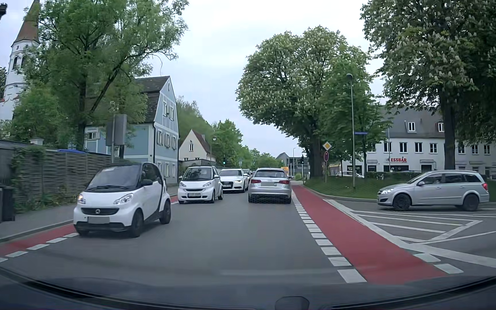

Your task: Follow the waypoints while adhering to traffic rules and regulations

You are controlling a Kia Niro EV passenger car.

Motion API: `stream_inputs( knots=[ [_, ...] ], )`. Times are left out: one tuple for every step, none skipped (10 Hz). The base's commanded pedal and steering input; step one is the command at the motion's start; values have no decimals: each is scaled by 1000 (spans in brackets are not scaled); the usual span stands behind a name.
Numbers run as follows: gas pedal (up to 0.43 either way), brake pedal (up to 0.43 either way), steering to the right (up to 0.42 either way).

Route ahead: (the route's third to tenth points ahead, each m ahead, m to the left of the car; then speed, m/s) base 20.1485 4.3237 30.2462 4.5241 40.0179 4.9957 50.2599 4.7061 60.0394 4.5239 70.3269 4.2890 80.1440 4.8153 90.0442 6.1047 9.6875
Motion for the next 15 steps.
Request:
stream_inputs(
  knots=[
    [20, 0, 3],
    [39, 0, 3],
    [39, 0, 4],
    [39, 0, 6],
    [59, 0, 8],
    [59, 0, 9],
    [67, 0, 10],
    [118, 0, 11],
    [118, 0, 10],
    [118, 0, 10],
    [130, 0, 9],
    [130, 0, 9],
    [130, 0, 8],
    [130, 0, 8],
    [130, 0, 8]
  ],
)
